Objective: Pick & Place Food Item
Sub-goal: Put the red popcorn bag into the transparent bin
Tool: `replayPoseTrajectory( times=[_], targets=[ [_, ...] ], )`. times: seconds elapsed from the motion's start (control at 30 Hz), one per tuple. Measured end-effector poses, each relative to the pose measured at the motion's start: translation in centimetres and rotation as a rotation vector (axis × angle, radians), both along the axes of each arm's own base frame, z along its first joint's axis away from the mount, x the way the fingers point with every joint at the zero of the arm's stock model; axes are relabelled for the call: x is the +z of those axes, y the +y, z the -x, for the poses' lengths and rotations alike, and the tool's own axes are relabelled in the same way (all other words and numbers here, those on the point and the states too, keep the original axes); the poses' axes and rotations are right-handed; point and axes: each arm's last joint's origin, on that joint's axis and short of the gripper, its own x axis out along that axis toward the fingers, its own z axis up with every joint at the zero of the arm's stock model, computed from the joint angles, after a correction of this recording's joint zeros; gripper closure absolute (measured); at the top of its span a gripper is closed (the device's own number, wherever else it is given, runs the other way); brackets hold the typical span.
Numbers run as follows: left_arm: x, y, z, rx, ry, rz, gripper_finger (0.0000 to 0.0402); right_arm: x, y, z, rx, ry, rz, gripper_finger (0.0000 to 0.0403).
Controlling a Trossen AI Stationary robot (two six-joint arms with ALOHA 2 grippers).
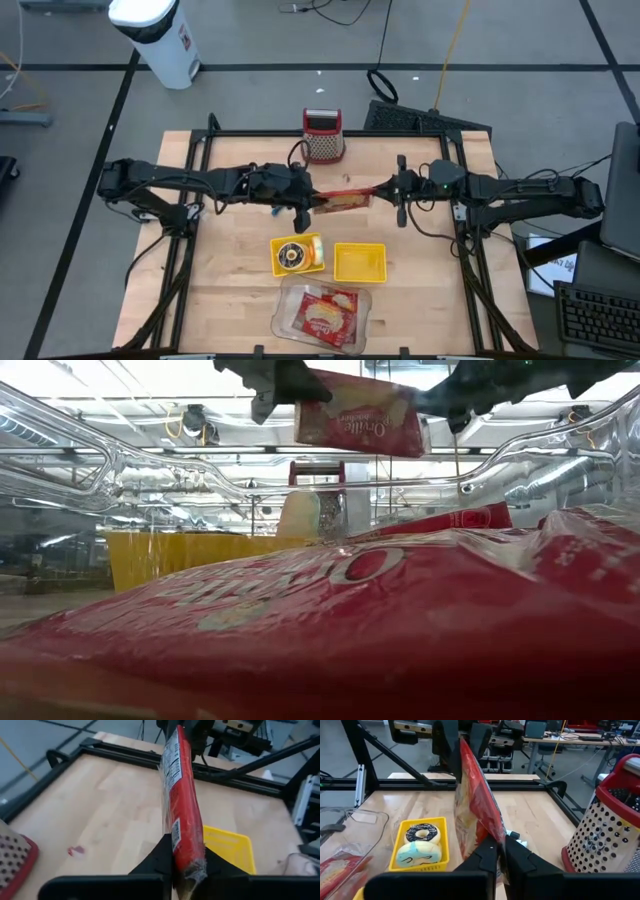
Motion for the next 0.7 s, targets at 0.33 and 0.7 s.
replayPoseTrajectory(
  times=[0.33,0.7],
  targets=[
    [4.4,-0.4,5.0,0.054,-0.076,0.255,0.038,-0.1,0.0,0.1,0.006,0.013,0.019,0.0374],
    [5.5,-6.5,8.6,-0.102,0.082,0.745,0.0385,-0.1,0.0,0.1,0.006,0.013,0.018,0.038]
  ],
)
